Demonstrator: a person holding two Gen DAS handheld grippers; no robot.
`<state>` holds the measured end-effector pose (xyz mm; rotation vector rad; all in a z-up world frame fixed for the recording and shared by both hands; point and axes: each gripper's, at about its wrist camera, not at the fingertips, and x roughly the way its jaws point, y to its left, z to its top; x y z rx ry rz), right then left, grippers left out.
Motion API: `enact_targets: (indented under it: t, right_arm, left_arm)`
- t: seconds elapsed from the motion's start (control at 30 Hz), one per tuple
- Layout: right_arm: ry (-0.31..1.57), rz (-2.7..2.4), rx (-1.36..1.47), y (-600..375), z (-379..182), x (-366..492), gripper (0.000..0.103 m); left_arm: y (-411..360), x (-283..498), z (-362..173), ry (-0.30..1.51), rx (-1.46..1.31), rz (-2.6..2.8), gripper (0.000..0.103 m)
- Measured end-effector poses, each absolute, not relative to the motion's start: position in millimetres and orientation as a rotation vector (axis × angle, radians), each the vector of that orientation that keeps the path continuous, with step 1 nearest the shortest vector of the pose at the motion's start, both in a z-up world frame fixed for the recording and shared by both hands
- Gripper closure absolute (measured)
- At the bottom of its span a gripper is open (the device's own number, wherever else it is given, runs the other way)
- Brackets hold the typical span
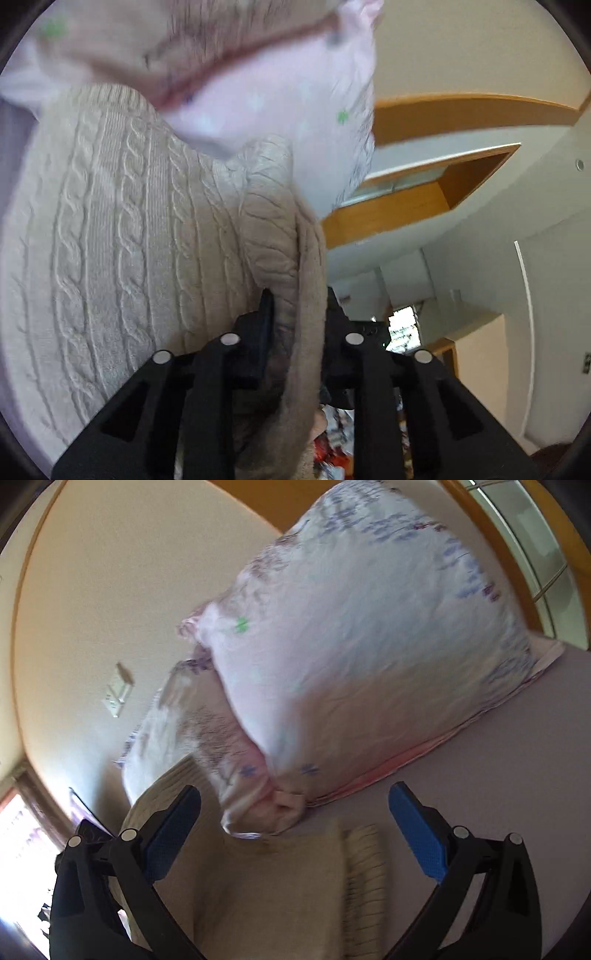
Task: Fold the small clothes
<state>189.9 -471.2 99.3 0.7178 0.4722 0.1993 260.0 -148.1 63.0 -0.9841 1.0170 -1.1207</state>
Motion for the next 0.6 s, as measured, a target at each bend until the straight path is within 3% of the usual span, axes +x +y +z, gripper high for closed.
enact_targets:
  t: [0.07,0.17,0.2,0.27,0.4,0.5,0.57,0.6]
  right_arm:
    - [0.533,0.227,0.790,-485,87,197,0.001]
    - [0.635,0.334,0.904,-495,70,210,0.001]
    - [0.680,0.355,0.920,-493,65,215,0.001]
    - [0.792,0.362,0.906,-483,52,224,0.001]
    - [0.961,0.360,0.855,-459,33,238,0.001]
    - [0.988,0.366,0.838,-453,26,237,0.012]
    - [1.011,0.340,0.812,-450,21,237,0.032]
    - [1.011,0.331,0.800,-449,20,236,0.035]
  left_arm:
    - [-177,265,46,1.119,-1.034,-1.169,0.071]
    - [-151,259,60,1.019,-0.962,-1.092,0.030]
    - [-128,255,69,0.949,-0.906,-1.003,0.025]
    - [-94,252,76,0.913,-0.782,-0.820,0.021]
    - [-74,257,59,1.010,-0.630,-0.628,0.020]
    - [-83,259,37,1.101,-0.635,-0.644,0.020]
    - [-97,258,27,1.131,-0.615,-0.665,0.020]
    - [-105,256,19,1.142,-0.602,-0.676,0.021]
